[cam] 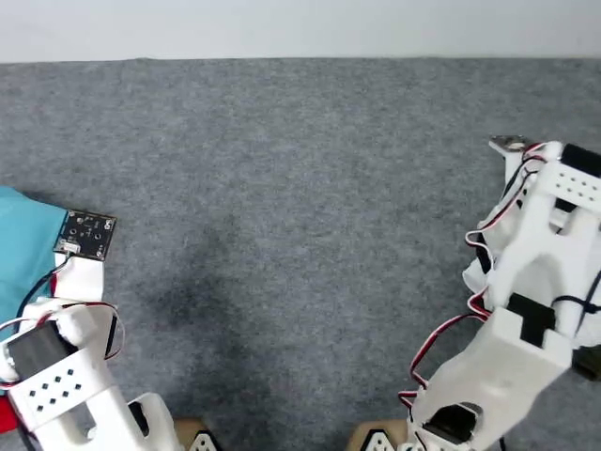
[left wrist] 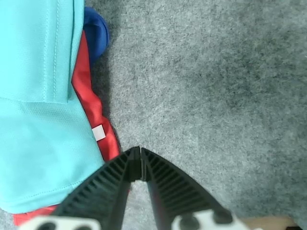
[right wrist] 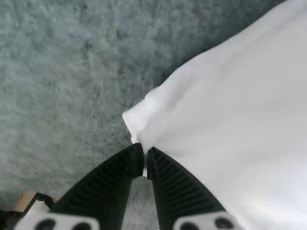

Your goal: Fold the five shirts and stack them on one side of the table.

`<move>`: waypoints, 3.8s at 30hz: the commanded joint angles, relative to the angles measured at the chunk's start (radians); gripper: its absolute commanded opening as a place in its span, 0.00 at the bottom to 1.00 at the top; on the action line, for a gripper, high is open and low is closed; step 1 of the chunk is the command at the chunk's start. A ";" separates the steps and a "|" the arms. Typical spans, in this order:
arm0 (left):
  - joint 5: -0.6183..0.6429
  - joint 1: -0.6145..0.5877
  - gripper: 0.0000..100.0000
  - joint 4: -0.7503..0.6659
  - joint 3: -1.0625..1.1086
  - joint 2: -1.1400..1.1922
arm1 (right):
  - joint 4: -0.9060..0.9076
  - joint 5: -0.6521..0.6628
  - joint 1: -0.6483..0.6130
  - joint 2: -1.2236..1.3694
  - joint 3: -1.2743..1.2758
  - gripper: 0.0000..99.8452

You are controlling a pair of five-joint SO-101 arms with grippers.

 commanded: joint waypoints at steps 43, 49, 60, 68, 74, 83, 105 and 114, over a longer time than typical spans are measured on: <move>-0.005 0.006 0.01 -0.020 0.005 -0.003 | -0.503 -0.048 0.383 0.097 -0.224 0.04; -0.005 0.006 0.01 -0.020 0.004 -0.003 | -0.288 -0.048 0.257 -0.097 -0.224 0.04; -0.005 0.005 0.01 -0.020 0.002 -0.003 | 0.079 -0.061 0.074 -0.085 -0.215 0.04; -0.005 0.005 0.01 -0.020 0.007 -0.003 | -0.021 -0.195 -0.085 0.076 -0.068 0.03; -0.005 0.005 0.01 -0.020 0.007 -0.003 | 0.068 -0.218 -0.159 0.059 -0.176 0.02; -0.005 0.005 0.01 -0.026 0.007 -0.005 | 0.002 -0.210 0.012 -0.189 -0.256 0.03; -0.005 0.005 0.01 -0.026 0.008 -0.005 | 0.076 -0.218 -0.101 0.131 -0.235 0.01; -0.005 0.005 0.01 -0.026 0.008 -0.005 | 0.076 -0.218 -0.102 -0.303 -0.232 0.01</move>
